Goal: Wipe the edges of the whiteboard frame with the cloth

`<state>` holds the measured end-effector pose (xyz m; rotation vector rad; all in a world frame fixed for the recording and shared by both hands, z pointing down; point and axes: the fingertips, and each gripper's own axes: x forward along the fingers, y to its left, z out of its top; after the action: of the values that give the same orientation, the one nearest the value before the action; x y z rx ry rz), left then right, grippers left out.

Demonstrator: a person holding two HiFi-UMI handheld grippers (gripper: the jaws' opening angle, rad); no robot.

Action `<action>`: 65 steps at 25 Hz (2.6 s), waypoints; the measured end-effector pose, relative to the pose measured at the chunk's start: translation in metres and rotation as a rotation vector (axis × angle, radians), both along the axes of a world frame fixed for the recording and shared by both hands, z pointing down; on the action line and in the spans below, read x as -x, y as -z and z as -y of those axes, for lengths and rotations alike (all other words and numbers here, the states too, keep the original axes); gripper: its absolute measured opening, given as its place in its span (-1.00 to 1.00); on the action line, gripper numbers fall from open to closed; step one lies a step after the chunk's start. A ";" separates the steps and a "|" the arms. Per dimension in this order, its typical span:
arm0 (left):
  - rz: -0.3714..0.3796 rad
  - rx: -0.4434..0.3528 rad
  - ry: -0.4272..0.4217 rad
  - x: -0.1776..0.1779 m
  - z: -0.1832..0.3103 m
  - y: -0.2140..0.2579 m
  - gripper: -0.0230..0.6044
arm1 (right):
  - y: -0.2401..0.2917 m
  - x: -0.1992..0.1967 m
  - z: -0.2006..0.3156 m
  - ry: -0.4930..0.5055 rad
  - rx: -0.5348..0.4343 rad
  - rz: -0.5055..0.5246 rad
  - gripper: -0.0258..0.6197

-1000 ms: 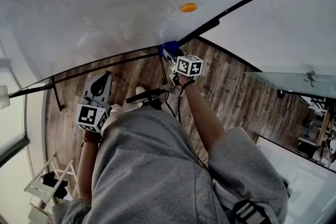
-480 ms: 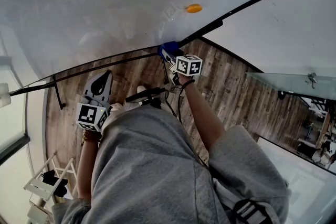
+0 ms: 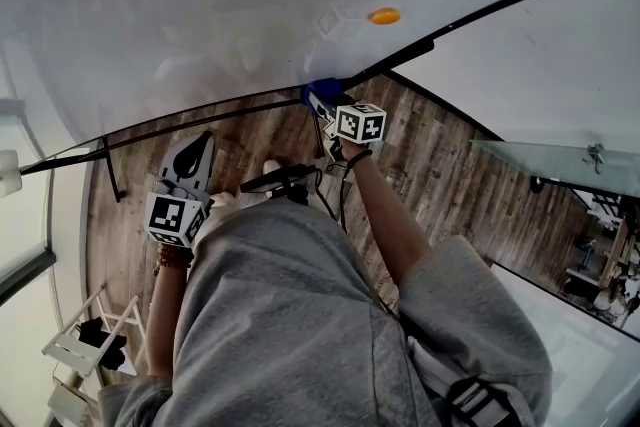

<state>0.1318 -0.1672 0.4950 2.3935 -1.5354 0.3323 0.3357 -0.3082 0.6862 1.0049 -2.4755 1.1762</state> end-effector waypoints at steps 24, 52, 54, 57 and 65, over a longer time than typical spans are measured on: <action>-0.007 0.015 0.032 0.025 -0.007 -0.007 -0.91 | -0.003 0.042 -0.013 0.053 0.015 0.021 -0.56; -0.001 0.034 0.057 0.068 -0.016 -0.011 -0.91 | -0.004 0.096 -0.028 0.103 0.033 0.041 -0.56; -0.002 0.034 0.058 0.069 -0.018 -0.012 -0.91 | -0.005 0.097 -0.029 0.101 0.035 0.043 -0.56; 0.005 0.043 0.063 0.073 -0.018 -0.010 -0.91 | -0.004 0.101 -0.030 0.104 0.038 0.046 -0.56; -0.005 0.042 0.083 0.087 -0.021 -0.008 -0.91 | -0.005 0.115 -0.035 0.113 0.043 0.050 -0.56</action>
<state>0.0452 -0.1464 0.5030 2.2900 -1.6037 0.3374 0.2205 -0.2734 0.6908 0.8225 -2.4976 1.2273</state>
